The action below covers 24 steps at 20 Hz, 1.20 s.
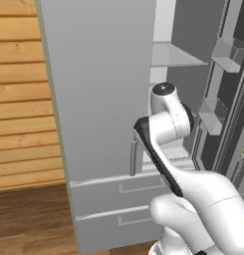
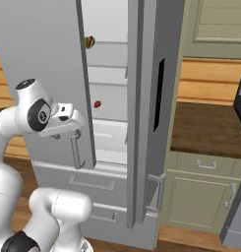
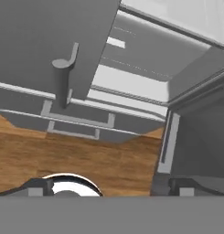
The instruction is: Take the strawberry from the fridge and place it on top of the pancake, located on the dining counter.
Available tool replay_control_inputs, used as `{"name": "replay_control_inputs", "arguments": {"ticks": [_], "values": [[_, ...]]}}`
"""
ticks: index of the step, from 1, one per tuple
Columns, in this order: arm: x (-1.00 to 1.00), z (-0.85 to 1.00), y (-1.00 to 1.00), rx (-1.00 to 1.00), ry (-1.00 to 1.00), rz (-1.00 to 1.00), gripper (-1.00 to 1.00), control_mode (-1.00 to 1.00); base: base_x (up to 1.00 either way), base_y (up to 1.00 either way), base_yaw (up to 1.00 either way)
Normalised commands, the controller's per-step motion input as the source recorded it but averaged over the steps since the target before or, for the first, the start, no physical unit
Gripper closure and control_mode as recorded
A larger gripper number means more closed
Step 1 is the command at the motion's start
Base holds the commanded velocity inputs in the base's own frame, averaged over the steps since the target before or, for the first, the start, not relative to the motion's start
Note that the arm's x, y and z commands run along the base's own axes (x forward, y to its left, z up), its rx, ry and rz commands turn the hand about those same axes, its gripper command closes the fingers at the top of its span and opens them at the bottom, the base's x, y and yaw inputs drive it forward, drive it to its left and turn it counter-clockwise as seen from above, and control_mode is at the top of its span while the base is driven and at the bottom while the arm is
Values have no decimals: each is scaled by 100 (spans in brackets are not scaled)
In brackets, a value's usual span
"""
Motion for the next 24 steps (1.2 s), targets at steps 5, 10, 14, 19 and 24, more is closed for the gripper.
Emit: {"name": "replay_control_inputs", "arguments": {"ticks": [5, 10, 14, 19, 24], "values": [[36, -54, 87, 64, -21, 0, -100, -100, 0, 0, 0], [42, -2, 25, 23, -14, -2, -100, -100, 0, 0, 0], [74, 0, 0, -9, 8, 0, -100, -100, 0, 0, 0], [73, -7, 3, -23, 30, -7, -100, -100, 0, 0, 0], [37, -8, -12, -4, 9, -16, -100, -100, 0, 0, 0]]}}
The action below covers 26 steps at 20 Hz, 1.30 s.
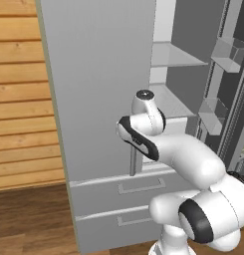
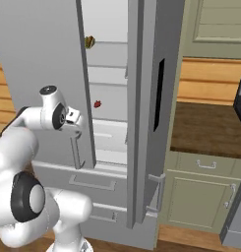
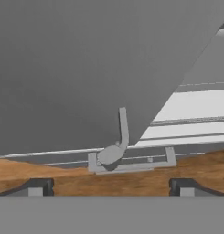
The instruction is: Take the strawberry from the fridge and place it on top of the pancake, located on the dining counter.
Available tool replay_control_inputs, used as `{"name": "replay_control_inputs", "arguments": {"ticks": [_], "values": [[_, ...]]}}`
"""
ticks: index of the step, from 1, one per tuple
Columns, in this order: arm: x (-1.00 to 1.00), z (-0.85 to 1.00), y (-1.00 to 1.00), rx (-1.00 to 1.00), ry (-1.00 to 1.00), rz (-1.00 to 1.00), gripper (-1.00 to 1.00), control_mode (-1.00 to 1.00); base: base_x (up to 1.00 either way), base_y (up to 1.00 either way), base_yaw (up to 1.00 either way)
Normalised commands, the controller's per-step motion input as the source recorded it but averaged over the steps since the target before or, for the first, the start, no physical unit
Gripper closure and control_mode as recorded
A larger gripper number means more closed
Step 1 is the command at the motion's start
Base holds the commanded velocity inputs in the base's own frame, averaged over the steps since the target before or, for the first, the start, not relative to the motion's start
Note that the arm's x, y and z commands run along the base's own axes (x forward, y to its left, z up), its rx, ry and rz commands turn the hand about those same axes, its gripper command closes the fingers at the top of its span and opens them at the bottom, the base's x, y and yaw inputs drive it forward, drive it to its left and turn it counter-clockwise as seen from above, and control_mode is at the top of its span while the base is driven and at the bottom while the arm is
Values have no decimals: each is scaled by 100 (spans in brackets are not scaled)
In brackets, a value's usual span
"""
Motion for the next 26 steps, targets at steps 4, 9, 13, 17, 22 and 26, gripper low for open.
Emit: {"name": "replay_control_inputs", "arguments": {"ticks": [4, 9, 13, 17, 22, 26], "values": [[18, -26, -5, 0, 0, -10, -100, -100, 0, 0, 0], [0, -40, 0, 0, 0, -8, -100, -100, 0, 0, 0], [0, -34, -2, 0, -2, -7, -100, -100, 0, 0, 0], [6, -17, -11, 1, -1, -5, -100, -100, 0, 0, 0], [5, -23, -7, 3, 0, 0, -100, -100, 0, 0, 0], [0, -18, 0, 0, 0, 0, -100, -100, 0, 0, 0]]}}
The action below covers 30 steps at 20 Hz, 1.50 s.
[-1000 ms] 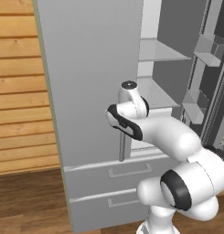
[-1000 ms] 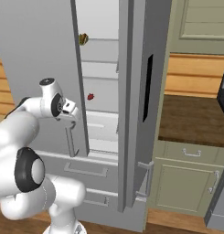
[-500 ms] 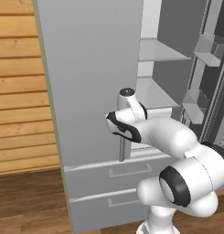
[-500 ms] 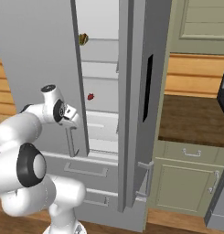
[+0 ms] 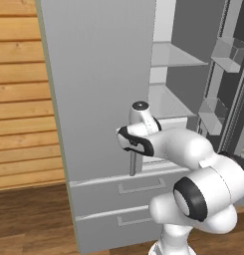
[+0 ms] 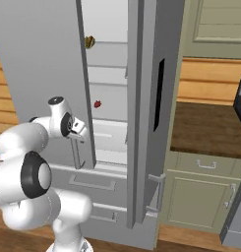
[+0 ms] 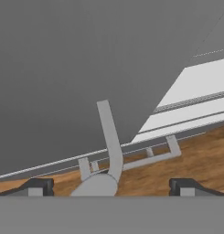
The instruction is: Take the strawberry from the fridge and place it on top of the pancake, located on the dining counter.
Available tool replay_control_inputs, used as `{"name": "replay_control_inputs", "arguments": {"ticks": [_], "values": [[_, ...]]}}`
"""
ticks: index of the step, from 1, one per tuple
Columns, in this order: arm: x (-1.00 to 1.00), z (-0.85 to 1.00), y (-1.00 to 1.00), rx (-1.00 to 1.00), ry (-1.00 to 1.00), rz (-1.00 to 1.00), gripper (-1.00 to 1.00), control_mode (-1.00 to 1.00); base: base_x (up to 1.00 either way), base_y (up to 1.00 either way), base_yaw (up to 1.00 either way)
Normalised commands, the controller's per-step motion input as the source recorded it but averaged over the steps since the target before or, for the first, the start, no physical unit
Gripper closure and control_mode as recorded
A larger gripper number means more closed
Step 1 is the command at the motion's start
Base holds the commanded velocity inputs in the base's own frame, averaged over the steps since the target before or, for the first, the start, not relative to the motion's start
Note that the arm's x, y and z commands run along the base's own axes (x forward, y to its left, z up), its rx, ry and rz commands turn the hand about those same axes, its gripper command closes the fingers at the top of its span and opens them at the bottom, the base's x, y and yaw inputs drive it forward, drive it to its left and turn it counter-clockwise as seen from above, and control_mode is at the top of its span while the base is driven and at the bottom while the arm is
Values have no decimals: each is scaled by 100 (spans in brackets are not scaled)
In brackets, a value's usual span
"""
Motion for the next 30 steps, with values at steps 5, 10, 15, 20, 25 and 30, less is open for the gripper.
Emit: {"name": "replay_control_inputs", "arguments": {"ticks": [5, 10, 15, 20, 25, 30], "values": [[22, -2, 0, 0, 0, 0, -100, -100, 0, 0, 0], [18, -7, 0, 0, -1, 0, -100, -100, 0, 0, 0], [2, -14, 0, 0, 0, 0, 100, -100, 0, 0, 0], [0, -6, 1, 0, -1, 0, 100, -100, 0, 0, 0], [-31, -8, 18, 0, 0, -7, 100, -100, 0, 0, 0], [-76, -3, 29, 0, 0, -23, 100, -100, 0, 0, 0]]}}
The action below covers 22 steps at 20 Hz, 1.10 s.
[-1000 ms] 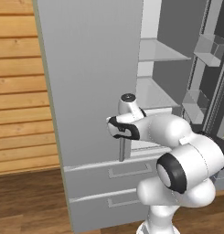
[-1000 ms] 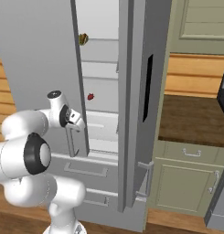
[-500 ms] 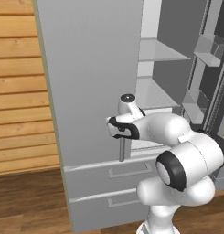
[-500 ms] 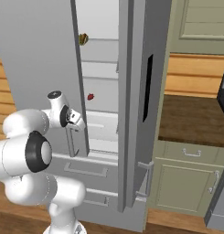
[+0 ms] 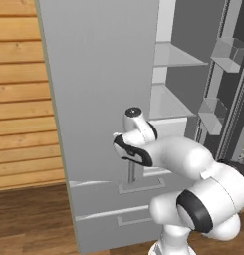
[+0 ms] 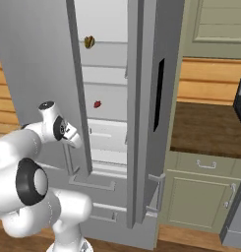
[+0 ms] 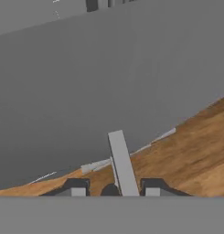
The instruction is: Take the strawberry from the fridge and place it on top of the pancake, located on the dining counter.
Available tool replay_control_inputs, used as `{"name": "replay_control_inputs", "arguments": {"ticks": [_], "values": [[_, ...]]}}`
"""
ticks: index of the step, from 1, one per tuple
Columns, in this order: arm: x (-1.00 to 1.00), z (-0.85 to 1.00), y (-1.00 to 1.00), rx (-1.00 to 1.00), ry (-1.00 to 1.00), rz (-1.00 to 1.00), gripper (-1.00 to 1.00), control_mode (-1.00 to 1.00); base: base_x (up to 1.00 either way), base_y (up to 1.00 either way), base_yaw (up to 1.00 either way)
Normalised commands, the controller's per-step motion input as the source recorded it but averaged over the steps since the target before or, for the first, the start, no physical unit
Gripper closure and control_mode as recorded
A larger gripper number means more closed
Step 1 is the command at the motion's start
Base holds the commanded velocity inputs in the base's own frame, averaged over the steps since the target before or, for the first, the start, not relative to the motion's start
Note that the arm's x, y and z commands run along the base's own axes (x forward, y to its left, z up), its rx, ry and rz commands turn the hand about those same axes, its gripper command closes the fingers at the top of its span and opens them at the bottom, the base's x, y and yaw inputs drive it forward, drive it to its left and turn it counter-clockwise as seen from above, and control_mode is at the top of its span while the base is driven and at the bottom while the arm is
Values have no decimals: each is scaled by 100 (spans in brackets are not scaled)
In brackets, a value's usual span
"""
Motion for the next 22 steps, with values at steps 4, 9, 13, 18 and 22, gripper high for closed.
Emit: {"name": "replay_control_inputs", "arguments": {"ticks": [4, 9, 13, 18, 22], "values": [[-66, 0, 39, -2, 1, -23, 100, -100, 0, 0, 0], [-64, -8, 49, -6, 0, -18, 100, -100, 0, 0, 0], [-61, -12, 52, -11, 0, -15, 100, -100, 0, 0, 0], [-49, -1, 44, -7, 0, -11, 100, -100, 0, 0, 0], [-32, 0, 20, -1, 0, -8, -100, -100, 0, 0, 0]]}}
